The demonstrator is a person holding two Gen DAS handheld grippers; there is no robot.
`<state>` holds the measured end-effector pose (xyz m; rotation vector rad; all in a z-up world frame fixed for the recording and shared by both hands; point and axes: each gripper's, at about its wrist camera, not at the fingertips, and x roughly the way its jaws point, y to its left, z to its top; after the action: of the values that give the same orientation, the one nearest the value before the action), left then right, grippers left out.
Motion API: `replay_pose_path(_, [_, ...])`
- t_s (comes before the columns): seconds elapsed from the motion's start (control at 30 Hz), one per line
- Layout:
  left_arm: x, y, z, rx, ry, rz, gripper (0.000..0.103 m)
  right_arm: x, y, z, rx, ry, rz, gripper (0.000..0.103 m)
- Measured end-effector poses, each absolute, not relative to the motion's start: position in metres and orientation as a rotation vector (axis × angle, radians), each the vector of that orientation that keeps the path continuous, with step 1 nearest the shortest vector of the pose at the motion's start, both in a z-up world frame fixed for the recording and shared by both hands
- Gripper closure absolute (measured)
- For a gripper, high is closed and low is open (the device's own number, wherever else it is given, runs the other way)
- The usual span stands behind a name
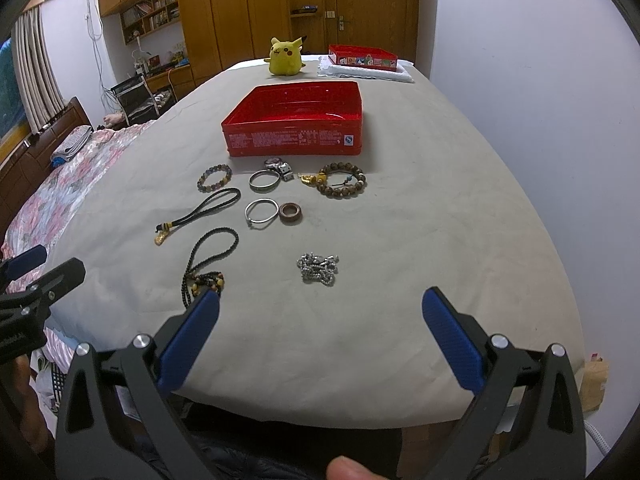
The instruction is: Organize jewelry
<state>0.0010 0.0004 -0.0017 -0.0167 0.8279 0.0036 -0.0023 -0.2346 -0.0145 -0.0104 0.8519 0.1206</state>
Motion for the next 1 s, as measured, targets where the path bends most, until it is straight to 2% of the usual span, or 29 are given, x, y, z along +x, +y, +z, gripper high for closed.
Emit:
replay_pose_path(0.6, [0.006, 0.000, -0.009, -0.009, 0.832, -0.004, 0.004, 0.001, -0.233, -0.021, -0.024, 0.862, 0.139, 0.003])
replay_pose_path(1.0, [0.034, -0.027, -0.094, -0.018, 0.969, -0.219, 0.004, 0.029, -0.250, -0.081, 0.032, 0.959, 0.239, 0.004])
